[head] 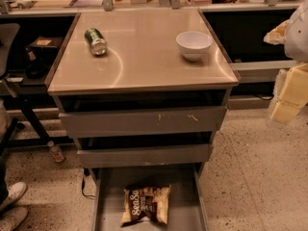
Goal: Pick brown chip bag from bottom drawer and place on counter
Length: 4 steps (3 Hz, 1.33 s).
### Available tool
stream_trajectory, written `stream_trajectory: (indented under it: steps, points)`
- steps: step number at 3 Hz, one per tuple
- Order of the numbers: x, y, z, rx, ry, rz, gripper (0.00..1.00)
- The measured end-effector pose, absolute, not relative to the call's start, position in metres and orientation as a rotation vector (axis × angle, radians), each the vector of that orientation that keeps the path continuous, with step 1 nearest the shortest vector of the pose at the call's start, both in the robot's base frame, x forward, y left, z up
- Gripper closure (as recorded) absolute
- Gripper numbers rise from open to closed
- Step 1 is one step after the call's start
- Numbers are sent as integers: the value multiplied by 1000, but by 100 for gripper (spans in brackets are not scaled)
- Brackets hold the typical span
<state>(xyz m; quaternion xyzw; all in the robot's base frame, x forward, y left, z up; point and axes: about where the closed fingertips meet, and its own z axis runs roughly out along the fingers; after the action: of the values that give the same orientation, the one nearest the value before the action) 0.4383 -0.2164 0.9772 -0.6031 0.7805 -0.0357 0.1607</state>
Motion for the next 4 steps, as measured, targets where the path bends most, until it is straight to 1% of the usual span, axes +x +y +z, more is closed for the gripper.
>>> stream_trajectory:
  steps: [1, 4]
  points:
    - [436, -213, 968, -1729, 2231, -112, 0]
    - [417, -159, 839, -1786, 2288, 64, 0]
